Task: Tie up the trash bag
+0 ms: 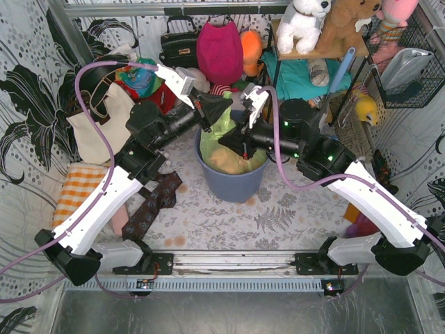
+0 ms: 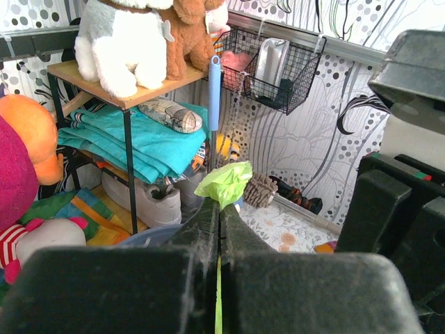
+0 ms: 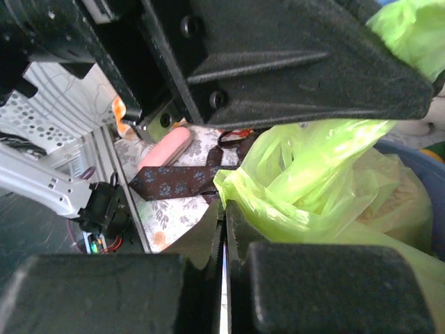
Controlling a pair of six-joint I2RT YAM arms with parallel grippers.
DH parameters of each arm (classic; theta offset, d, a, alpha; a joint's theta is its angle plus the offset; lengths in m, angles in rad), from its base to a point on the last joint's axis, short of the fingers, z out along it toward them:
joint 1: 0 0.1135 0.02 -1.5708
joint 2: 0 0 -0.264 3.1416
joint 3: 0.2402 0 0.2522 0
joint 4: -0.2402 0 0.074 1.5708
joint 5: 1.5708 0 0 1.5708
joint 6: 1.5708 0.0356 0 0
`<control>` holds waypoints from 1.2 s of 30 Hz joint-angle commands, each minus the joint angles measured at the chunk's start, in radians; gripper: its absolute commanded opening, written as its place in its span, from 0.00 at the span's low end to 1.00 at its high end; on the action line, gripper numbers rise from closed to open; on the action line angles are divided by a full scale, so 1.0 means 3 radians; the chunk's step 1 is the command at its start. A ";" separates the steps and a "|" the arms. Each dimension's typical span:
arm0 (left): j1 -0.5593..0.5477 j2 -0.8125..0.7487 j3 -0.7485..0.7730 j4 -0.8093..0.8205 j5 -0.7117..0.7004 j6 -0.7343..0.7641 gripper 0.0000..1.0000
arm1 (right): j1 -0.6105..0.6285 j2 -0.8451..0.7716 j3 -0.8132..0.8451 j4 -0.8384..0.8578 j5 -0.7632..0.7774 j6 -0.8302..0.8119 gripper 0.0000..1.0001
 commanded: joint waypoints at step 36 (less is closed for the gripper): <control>0.0014 -0.0076 0.0081 -0.0096 0.0180 -0.0023 0.35 | 0.0515 0.0098 -0.0198 0.0202 0.2819 0.0703 0.00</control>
